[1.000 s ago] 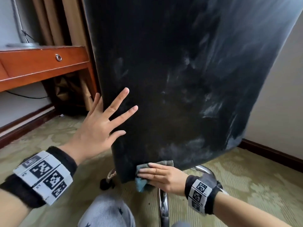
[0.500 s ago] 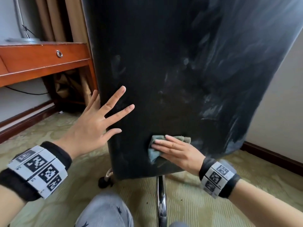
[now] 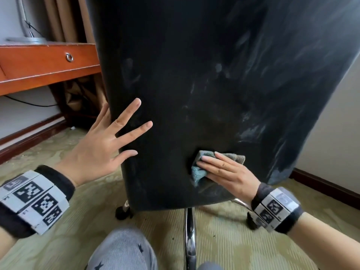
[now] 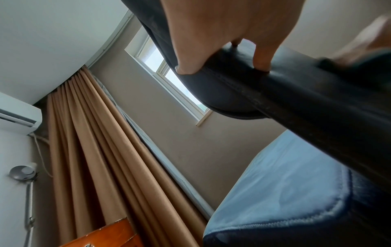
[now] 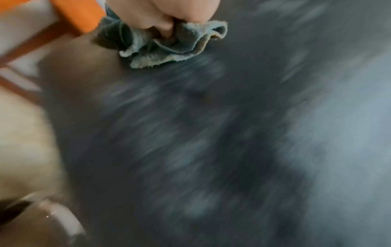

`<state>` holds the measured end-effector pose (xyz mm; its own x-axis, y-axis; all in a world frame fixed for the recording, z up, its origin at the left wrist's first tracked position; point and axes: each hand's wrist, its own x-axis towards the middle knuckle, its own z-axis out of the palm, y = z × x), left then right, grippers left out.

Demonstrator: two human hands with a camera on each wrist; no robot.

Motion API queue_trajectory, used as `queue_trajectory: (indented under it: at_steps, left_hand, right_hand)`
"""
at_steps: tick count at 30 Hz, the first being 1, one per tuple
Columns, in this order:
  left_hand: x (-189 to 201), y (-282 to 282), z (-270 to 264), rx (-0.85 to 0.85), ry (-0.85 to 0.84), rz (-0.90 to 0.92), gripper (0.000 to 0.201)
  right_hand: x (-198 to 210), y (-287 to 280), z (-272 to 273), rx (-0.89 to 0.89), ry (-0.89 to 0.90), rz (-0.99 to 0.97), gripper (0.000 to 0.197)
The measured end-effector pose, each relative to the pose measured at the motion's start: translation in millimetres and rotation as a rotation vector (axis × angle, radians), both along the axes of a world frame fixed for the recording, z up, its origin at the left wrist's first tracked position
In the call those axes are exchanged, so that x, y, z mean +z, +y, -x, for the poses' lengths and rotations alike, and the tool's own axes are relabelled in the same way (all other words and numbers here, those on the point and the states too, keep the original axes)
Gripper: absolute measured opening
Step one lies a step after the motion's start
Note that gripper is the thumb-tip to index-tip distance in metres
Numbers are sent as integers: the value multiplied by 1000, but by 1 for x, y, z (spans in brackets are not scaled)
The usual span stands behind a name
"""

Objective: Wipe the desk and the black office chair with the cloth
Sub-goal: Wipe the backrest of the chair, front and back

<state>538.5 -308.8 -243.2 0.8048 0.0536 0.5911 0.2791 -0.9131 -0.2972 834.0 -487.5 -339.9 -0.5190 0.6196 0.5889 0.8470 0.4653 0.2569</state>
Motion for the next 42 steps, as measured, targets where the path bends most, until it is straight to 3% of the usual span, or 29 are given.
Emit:
queue_trajectory:
  at_steps: [3, 7, 10, 13, 15, 18, 21, 24, 28, 31, 33, 35, 37, 39, 42]
  left_hand:
    - [0, 0, 0, -10, -6, 3, 58]
    - [-1, 3, 3, 8, 10, -4, 58]
    - [-1, 6, 4, 25, 26, -10, 62]
    - [0, 8, 4, 29, 21, -2, 65]
    - [-1, 7, 3, 23, 20, -4, 64]
    - [-1, 8, 5, 18, 18, -12, 57]
    - [-2, 10, 6, 9, 6, -1, 56]
    - [-4, 13, 4, 5, -23, -28, 63]
    - [-5, 13, 3, -3, -62, -23, 71]
    - [-6, 14, 4, -10, -57, -15, 58]
    - [-8, 16, 5, -9, -47, -29, 57]
    - [-7, 17, 5, -2, -52, -45, 60]
    - [-6, 17, 3, 3, -67, -49, 64]
    - [-7, 15, 3, -12, -76, -48, 60]
    - [-9, 18, 4, -2, -61, -69, 55]
  right_hand:
    - [-32, -1, 2, -48, 54, 41, 31]
    - [-93, -15, 14, -56, 192, 291, 34]
    - [-64, -16, 3, -17, 134, 266, 35]
    - [-11, -20, -24, -94, 35, 72, 35]
    - [-11, -22, -29, -134, 40, -24, 33]
    - [-64, -22, -7, -150, 224, 5, 32]
    - [-110, -33, -1, -138, 137, 171, 31]
    - [-78, -37, -18, -103, 152, 162, 32]
    - [-19, -39, -44, -237, 183, -180, 26]
    - [-69, -39, -20, -365, 381, -248, 29]
    - [-118, -44, -3, -389, 425, -143, 42]
    - [-132, -56, -1, -358, 401, -17, 51]
    - [-110, -65, -7, -328, 402, 6, 46]
    - [-76, -62, -15, -364, 409, -149, 32]
    - [-56, -43, -19, -441, 484, -336, 30]
